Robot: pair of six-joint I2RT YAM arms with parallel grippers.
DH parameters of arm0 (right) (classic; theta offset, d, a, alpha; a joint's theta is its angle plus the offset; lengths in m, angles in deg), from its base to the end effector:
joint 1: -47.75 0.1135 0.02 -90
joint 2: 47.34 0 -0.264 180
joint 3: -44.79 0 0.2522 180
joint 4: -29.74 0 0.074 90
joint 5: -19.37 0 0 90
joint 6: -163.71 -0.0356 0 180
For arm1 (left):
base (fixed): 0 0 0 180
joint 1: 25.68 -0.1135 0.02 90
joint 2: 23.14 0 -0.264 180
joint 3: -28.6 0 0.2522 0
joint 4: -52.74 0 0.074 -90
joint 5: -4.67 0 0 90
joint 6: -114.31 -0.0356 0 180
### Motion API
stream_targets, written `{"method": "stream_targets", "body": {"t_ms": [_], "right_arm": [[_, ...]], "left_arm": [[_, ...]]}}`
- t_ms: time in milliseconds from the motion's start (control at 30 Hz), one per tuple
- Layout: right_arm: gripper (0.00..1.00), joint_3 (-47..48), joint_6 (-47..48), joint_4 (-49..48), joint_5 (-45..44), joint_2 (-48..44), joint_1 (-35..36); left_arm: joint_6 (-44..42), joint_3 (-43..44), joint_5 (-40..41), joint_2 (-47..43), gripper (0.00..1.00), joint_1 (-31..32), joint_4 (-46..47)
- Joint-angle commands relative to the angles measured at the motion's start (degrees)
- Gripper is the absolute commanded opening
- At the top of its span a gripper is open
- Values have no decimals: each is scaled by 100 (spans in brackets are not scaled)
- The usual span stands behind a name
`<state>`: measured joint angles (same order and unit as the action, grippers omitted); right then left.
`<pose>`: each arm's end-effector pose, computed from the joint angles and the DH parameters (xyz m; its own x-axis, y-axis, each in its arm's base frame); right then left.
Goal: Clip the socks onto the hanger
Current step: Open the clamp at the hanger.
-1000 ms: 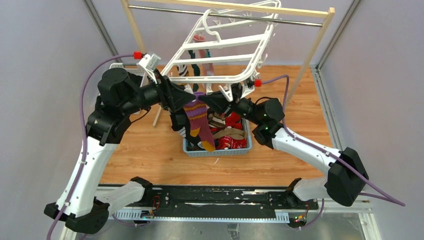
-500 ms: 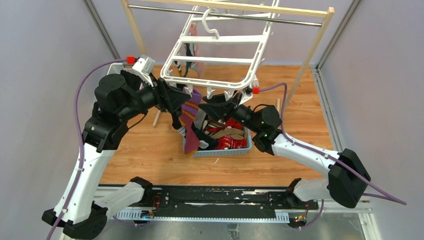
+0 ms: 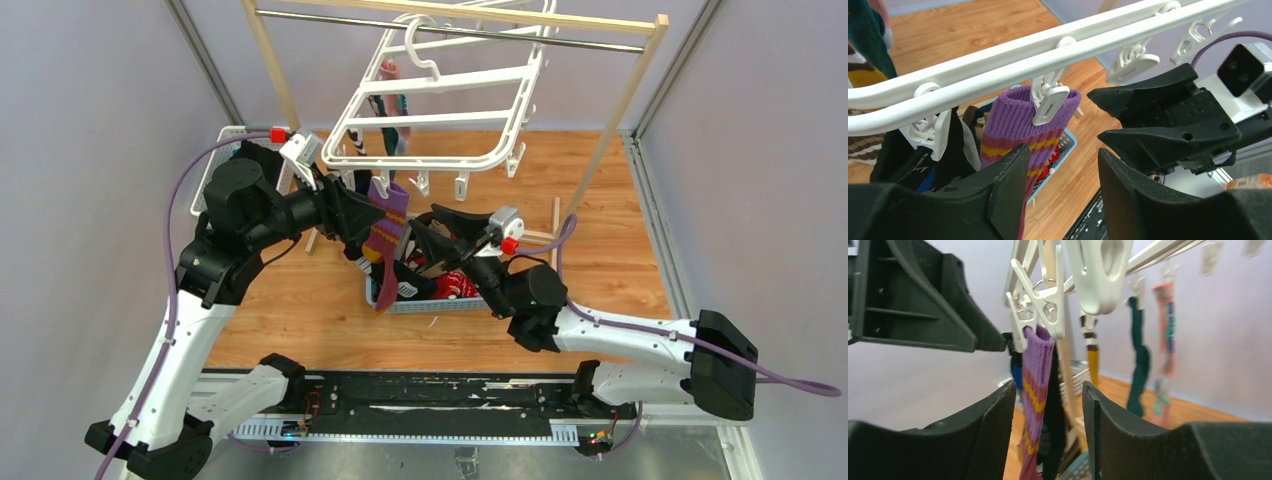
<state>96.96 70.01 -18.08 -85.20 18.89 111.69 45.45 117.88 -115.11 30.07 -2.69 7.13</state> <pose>0.1172 0.2192 0.3541 0.1934 0.5377 -0.8206 -0.7917 0.5796 0.1932 0.1489 -0.0824 0.4560 -0.4272 -0.1588 -0.8901 0.6817 0.5901 -0.4324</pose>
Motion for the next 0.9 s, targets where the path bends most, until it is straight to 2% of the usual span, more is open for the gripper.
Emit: {"method": "stream_targets", "body": {"t_ms": [0,133,267,533,867], "right_arm": [[52,132,2221,-1112,-1818,228,653],[57,318,3609,-2116,-2433,641,1018],[60,663,4411,-2433,-2347,938,1177],[59,1211,4994,-2400,-2170,1214,1167],[60,1230,4875,-2094,-2121,1304,912]], "left_arm": [[-128,-50,-343,-115,57,6,76],[-178,-122,-343,-165,56,4,80],[-206,-142,-330,-186,56,4,72],[-168,-122,-343,-239,56,11,69],[-33,39,-376,-233,56,9,58]]}}
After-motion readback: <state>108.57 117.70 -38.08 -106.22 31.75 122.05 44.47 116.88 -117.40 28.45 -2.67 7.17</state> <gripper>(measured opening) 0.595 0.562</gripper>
